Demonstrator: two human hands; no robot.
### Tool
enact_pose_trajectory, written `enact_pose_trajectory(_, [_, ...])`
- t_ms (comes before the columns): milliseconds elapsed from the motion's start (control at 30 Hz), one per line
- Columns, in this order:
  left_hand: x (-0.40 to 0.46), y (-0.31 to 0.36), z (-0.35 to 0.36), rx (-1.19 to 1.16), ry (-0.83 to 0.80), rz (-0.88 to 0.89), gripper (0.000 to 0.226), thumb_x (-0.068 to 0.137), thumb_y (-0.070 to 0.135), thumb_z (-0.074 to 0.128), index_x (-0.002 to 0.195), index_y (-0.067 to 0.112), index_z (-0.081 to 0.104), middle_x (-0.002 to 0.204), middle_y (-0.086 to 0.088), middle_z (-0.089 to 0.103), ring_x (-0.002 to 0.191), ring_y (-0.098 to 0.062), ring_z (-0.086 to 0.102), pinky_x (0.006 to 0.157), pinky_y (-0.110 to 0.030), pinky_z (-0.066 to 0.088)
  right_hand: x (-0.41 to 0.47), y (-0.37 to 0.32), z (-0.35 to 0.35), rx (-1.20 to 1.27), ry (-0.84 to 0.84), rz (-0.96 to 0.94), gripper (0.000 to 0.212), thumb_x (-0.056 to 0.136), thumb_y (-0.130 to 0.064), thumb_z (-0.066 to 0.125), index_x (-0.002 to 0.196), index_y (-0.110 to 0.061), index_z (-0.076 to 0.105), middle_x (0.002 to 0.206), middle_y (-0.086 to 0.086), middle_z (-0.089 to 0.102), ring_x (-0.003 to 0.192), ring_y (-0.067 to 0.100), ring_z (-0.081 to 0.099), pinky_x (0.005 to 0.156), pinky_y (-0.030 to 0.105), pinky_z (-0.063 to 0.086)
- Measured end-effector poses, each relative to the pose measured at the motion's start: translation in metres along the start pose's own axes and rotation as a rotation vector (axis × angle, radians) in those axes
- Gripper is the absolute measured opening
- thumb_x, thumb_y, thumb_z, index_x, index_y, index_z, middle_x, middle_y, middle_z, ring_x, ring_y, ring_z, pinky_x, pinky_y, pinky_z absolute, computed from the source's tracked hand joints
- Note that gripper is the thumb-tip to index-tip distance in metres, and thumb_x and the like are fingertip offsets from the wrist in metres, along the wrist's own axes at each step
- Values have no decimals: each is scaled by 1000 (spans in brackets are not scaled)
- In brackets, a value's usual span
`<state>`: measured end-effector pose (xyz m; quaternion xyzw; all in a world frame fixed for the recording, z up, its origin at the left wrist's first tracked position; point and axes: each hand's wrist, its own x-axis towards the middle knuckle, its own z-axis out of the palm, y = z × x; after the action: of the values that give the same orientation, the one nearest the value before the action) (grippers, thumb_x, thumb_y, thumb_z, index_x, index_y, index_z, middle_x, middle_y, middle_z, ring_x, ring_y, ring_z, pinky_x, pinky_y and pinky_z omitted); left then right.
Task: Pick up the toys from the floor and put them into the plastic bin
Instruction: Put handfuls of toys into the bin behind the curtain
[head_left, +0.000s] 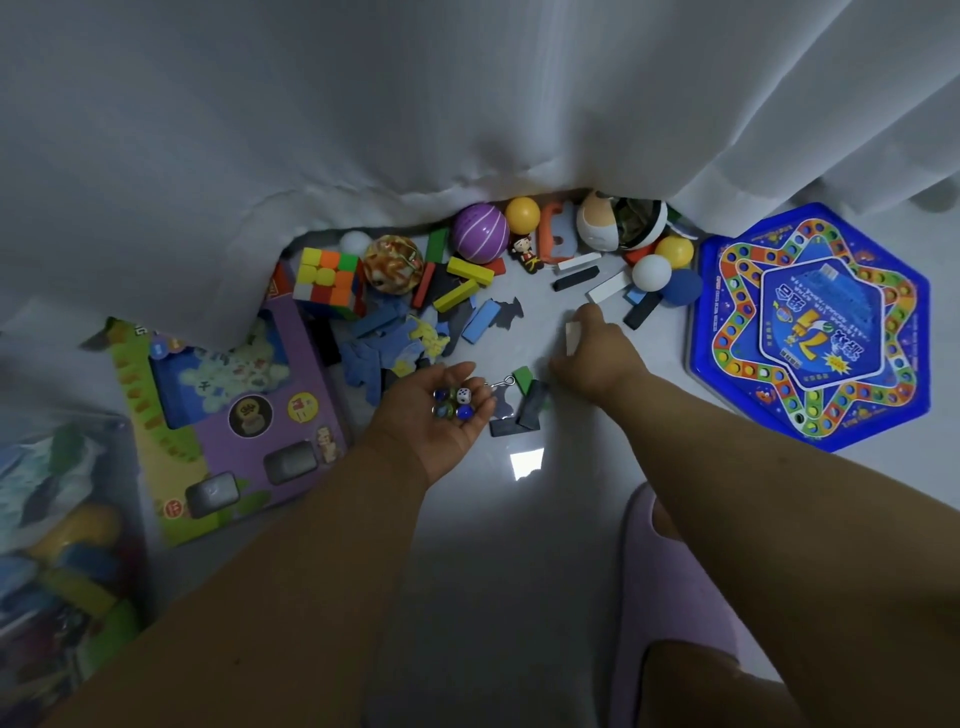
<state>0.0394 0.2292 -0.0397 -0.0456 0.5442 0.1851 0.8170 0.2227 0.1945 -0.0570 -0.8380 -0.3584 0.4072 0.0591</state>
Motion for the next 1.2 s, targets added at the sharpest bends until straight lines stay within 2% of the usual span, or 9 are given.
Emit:
enact_pose_trajectory(100, [-1, 3, 0, -14, -6, 19, 45, 102, 35, 33, 95, 1, 63, 90, -12, 59, 84, -22, 58, 88, -36, 45, -17, -28, -7, 197, -9, -200, 42, 84, -17, 62, 120, -15, 42, 104, 12, 55, 91, 30, 58, 75, 41, 54])
enact_pose_trajectory(167, [-2, 5, -1, -79, -43, 23, 48, 102, 38, 31, 108, 3, 63, 101, -15, 63, 95, -26, 60, 94, -40, 44, -36, -53, -5, 147, -35, -422, 41, 81, -15, 65, 118, -15, 46, 100, 6, 53, 88, 23, 55, 66, 29, 48])
enact_pose_trajectory(367, [-15, 7, -7, -219, -266, 73, 29, 85, 28, 49, 89, 7, 69, 79, -12, 72, 68, -27, 72, 60, -39, 59, -65, -78, 12, -317, -110, -766, 63, 79, -26, 65, 136, -34, 39, 114, 3, 46, 96, 17, 48, 79, 35, 49])
enact_pose_trajectory(467, [-15, 11, -11, -239, -255, 131, 28, 92, 30, 45, 93, 11, 65, 78, -10, 70, 69, -25, 70, 65, -36, 58, -70, -83, 3, -232, -152, -856, 74, 80, -21, 64, 144, -34, 30, 114, -4, 52, 98, 9, 48, 77, 22, 42])
enact_pose_trajectory(533, [-13, 14, -13, -249, -238, 134, 38, 97, 36, 41, 90, 11, 69, 78, -8, 70, 72, -22, 68, 72, -32, 55, -73, -85, -3, -2, -175, -832, 68, 82, -15, 60, 143, -31, 34, 109, -13, 54, 94, 2, 53, 77, 18, 45])
enact_pose_trajectory(733, [-16, 18, -14, -293, -215, 134, 56, 97, 36, 42, 69, 2, 76, 73, -14, 71, 61, -25, 70, 66, -37, 58, -39, -42, -3, 298, 338, -369, 38, 84, -21, 57, 121, -15, 51, 105, 2, 54, 92, 16, 53, 73, 30, 44])
enact_pose_trajectory(800, [-16, 18, -17, -298, -209, 131, 53, 96, 35, 44, 69, 2, 76, 74, -14, 70, 64, -25, 69, 64, -36, 59, -29, -14, 9, 72, 257, -220, 53, 79, -34, 67, 126, -17, 47, 116, 5, 52, 106, 22, 51, 82, 36, 47])
enact_pose_trajectory(933, [-15, 18, -25, -290, -166, 111, 57, 96, 38, 43, 67, 1, 76, 76, -16, 71, 74, -25, 67, 65, -37, 59, -40, 8, 43, -320, 63, -351, 93, 61, -55, 78, 140, -31, 33, 137, 3, 34, 126, 24, 32, 95, 39, 45])
enact_pose_trajectory(1200, [-13, 13, -31, -288, -148, 106, 55, 96, 38, 45, 70, 0, 75, 77, -12, 68, 62, -27, 71, 64, -38, 60, -33, -1, 57, -390, -10, -427, 73, 74, -28, 76, 136, -27, 38, 132, 9, 35, 121, 29, 30, 92, 39, 43])
